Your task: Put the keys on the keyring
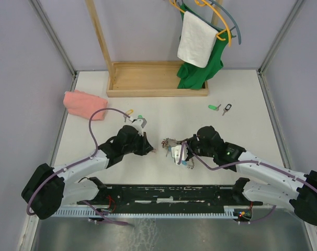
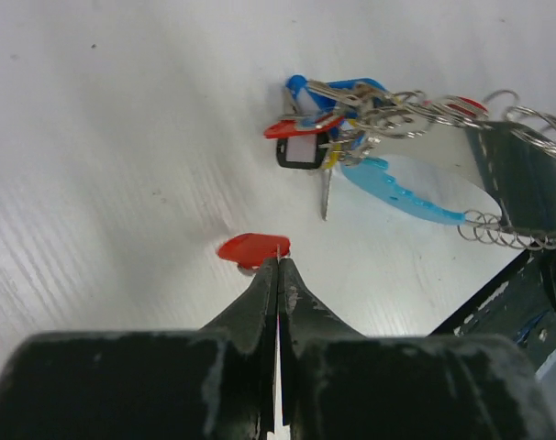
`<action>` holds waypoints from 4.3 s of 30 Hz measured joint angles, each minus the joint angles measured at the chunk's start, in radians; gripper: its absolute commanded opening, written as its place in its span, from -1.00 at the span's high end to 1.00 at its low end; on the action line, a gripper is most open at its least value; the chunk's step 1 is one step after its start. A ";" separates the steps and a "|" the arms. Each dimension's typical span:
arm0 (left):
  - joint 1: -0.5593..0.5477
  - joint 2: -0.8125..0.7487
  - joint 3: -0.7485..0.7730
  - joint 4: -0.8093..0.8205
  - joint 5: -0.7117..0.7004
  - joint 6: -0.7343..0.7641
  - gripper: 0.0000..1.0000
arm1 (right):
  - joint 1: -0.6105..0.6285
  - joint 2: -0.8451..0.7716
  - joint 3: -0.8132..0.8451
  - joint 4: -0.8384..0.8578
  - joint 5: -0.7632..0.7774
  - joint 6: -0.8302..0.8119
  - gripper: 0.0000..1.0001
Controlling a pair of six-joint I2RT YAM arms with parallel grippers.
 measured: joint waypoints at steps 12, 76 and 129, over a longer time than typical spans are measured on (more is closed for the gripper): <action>-0.063 -0.195 -0.165 0.354 -0.038 0.287 0.95 | 0.000 0.000 0.000 0.000 -0.023 0.000 0.99; -0.268 0.037 -0.268 0.943 0.167 1.127 0.95 | 0.000 0.010 0.000 0.065 -0.030 0.113 0.99; -0.273 0.063 -0.267 0.969 0.144 1.069 0.95 | 0.005 0.017 0.000 0.088 -0.032 0.130 0.99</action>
